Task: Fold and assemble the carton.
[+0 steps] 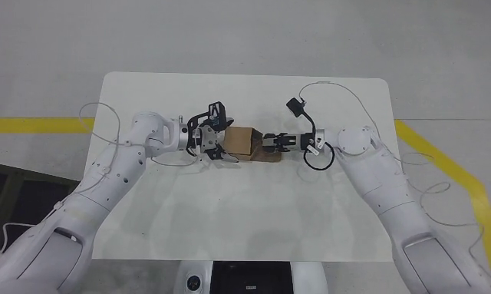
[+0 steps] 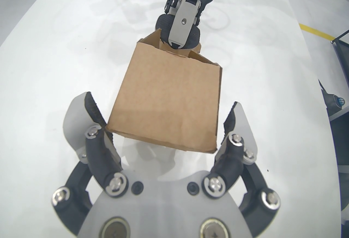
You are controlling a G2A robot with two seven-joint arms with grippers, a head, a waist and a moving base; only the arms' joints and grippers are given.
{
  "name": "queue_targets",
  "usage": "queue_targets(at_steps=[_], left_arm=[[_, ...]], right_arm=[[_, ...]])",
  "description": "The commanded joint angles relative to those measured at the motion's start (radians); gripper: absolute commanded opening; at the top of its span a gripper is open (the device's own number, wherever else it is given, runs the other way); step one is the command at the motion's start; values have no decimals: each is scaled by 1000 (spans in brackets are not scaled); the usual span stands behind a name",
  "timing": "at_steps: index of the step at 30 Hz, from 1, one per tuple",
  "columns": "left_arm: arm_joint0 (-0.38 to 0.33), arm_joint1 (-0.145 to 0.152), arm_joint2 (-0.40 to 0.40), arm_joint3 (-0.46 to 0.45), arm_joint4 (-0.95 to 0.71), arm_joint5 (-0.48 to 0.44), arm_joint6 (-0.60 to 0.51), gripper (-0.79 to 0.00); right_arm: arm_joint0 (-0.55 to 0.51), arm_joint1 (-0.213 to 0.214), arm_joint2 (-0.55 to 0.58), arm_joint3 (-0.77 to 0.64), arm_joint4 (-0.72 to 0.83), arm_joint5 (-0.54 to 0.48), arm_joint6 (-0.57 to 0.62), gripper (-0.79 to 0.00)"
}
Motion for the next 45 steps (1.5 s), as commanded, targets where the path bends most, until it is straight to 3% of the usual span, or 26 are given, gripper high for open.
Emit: queue_targets(at_steps=[1, 9, 21, 45], left_arm=[[4, 1, -5, -3, -1, 0, -2, 0], [20, 7, -21, -21, -2, 0, -18, 0], [36, 11, -35, -44, -10, 0, -38, 0], [53, 12, -51, -65, -27, 0, -76, 0]], right_arm=[[3, -4, -8, 5, -1, -1, -12, -785], [22, -14, -27, 30, -16, -33, -41, -785], [28, -34, -74, 37, 41, -45, 52, -785], [66, -97, -160, 110, 105, -96, 11, -785]])
